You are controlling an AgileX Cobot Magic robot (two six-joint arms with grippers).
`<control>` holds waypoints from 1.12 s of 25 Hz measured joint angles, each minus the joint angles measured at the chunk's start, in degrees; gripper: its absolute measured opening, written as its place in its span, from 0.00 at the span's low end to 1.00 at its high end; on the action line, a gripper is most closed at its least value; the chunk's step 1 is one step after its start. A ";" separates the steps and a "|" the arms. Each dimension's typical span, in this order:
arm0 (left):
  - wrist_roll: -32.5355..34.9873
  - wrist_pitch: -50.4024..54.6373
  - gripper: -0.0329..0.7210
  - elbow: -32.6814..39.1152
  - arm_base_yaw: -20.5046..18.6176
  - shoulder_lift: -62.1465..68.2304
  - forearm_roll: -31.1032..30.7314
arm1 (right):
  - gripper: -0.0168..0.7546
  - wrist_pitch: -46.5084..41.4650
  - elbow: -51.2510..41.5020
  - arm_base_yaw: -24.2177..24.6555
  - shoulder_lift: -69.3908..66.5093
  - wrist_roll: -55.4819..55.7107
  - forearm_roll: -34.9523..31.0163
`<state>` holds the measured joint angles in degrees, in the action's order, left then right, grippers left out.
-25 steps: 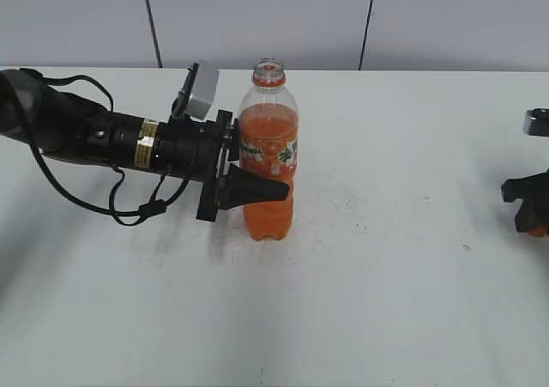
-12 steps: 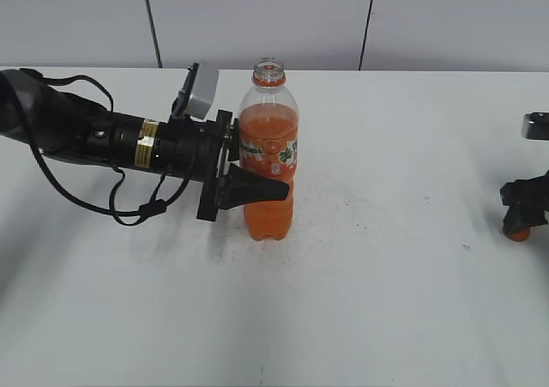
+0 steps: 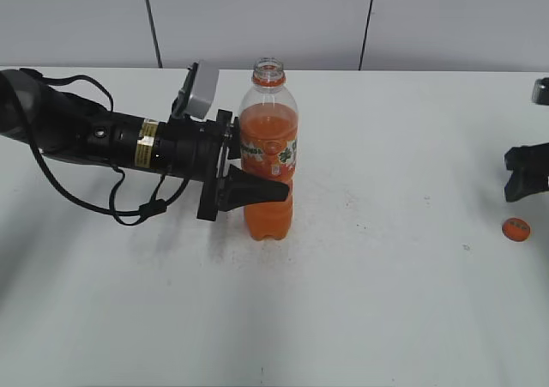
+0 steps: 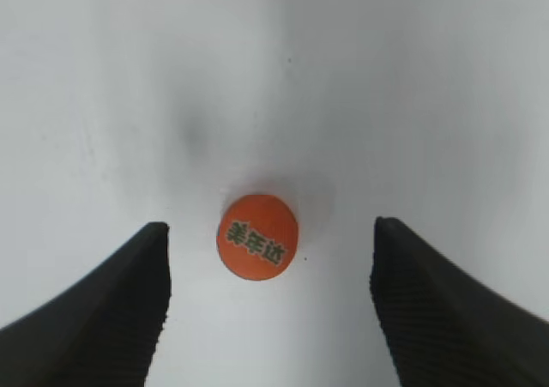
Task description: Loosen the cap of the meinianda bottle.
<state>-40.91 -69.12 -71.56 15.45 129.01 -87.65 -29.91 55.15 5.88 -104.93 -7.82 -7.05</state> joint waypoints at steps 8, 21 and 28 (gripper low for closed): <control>-0.28 -0.05 0.84 0.00 0.00 0.00 0.45 | 0.73 -0.57 2.31 0.00 7.29 0.00 -1.21; -6.57 -0.07 0.83 0.00 0.00 -11.18 -2.59 | 0.72 -1.07 2.38 0.00 15.71 0.00 -1.42; -9.21 -0.12 0.83 0.00 0.00 -20.33 -2.44 | 0.72 -3.16 2.38 0.00 20.84 0.00 -1.44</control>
<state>-50.12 -69.25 -71.56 15.45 108.68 -90.10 -33.07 57.53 5.88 -84.09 -7.82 -8.48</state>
